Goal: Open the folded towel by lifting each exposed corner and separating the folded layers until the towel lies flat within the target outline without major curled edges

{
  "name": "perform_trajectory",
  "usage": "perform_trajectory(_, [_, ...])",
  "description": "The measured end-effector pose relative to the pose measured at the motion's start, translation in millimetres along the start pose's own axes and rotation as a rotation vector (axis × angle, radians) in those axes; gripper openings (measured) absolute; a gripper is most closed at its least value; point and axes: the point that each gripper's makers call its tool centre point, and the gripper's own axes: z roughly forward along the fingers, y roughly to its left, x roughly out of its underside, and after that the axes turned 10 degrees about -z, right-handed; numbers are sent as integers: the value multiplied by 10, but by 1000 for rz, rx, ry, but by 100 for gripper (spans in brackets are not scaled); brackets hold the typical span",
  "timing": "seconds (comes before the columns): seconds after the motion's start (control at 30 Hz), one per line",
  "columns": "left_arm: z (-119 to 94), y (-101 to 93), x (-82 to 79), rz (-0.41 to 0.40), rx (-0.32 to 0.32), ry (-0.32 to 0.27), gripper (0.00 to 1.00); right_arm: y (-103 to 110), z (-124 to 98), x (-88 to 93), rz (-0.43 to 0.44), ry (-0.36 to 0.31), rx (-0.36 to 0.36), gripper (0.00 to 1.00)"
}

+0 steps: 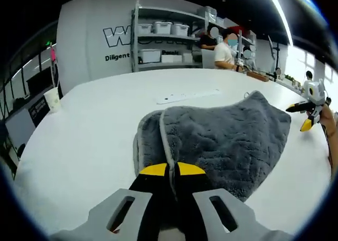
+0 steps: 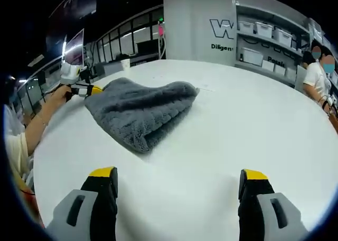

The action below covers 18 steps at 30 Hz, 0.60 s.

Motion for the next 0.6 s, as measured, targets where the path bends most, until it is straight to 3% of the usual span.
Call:
perform_trajectory(0.2, [-55, 176, -10, 20, -50, -11, 4, 4, 8, 20, -4, 10, 1, 95])
perform_trajectory(0.6, [-149, 523, -35, -20, -127, -60, 4, 11, 32, 43, -9, 25, -3, 95])
